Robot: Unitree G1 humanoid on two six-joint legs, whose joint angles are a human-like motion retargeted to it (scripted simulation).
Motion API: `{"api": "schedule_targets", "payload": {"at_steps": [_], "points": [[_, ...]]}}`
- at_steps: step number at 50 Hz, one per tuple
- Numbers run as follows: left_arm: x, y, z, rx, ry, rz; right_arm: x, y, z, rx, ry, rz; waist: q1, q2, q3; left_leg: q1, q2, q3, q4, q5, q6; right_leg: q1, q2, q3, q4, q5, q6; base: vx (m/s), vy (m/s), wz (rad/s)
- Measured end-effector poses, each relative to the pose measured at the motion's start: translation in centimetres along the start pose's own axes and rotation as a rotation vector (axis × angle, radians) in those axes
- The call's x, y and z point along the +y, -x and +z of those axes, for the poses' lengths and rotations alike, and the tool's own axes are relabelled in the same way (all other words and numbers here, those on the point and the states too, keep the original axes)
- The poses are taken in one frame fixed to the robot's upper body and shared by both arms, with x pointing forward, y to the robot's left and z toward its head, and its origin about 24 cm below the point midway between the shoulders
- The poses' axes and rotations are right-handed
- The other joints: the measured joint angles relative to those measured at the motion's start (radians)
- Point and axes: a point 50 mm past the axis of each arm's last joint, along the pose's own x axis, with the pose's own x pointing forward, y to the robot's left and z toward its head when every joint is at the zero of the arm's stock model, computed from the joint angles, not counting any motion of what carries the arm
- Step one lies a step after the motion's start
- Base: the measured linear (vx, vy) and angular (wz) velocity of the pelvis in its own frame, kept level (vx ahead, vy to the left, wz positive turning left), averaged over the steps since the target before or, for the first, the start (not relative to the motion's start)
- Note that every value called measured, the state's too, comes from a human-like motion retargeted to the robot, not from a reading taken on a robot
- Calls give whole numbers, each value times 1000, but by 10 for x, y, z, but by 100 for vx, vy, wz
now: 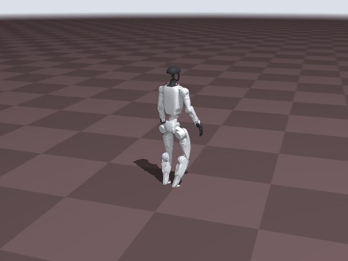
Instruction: Walk
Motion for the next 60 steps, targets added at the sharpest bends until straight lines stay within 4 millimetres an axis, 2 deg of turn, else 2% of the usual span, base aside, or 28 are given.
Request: {"api": "schedule_targets", "payload": {"at_steps": [5, 12, 15, 20, 28, 33, 37, 48, 60], "points": [[0, 2, -14, 42, 31, 3, 1, -2, 13, -53, 29, 20, 0, -22, 2, 30, -23, -7, -59, 35, 7, -14, -26, 7, 41, -18, 2, 0, 0, 0], [-3, 2, -14, 42, 20, -22, 4, -2, 17, -71, 53, 51, -11, -41, 5, 62, -48, -11, -115, 66, 15, -41, -61, 17, 120, -57, -3, 0, 0, 0], [-7, 2, -14, 40, 2, -46, 11, -1, 17, -69, 49, 76, -17, -44, 6, 72, -57, -10, -134, 76, 17, -50, -73, 25, 150, -81, -10, 0, 0, 0], [-8, 0, 4, -15, -35, -68, 23, 2, -1, 1, 24, 107, -27, -44, 3, 88, -67, -11, -161, 88, 18, -51, -78, 43, 161, -94, -14, 0, 0, 0], [3, -1, 40, -147, -47, -34, 27, 9, -36, 137, -37, 92, -21, -21, 2, 106, -56, -12, -177, 93, 14, -7, -48, 56, 81, -68, -14, 0, 0, 0], [11, 0, 58, -222, -25, 5, 26, 12, -45, 175, -66, 65, -12, 1, 5, 113, -38, -9, -168, 86, 10, 37, -19, 53, 7, -39, -15, 0, 0, 0], [13, 1, 64, -251, -2, 24, 25, 12, -46, 182, -77, 49, -8, 19, 8, 117, -22, -7, -158, 78, 7, 75, 6, 51, -55, -11, -15, 0, 0, 0], [10, 1, 58, -238, 17, 14, 28, 12, -46, 177, -72, 61, -7, 51, 9, 133, 14, -4, -145, 60, 6, 168, 63, 51, -215, 61, -11, 0, 0, 0], [-13, -1, 29, -120, 6, -84, 35, 13, -46, 172, -59, 129, -10, 54, 16, 165, 29, -12, -163, 65, 3, 241, 93, 52, -326, 111, -11, 0, 0, 0]]}}
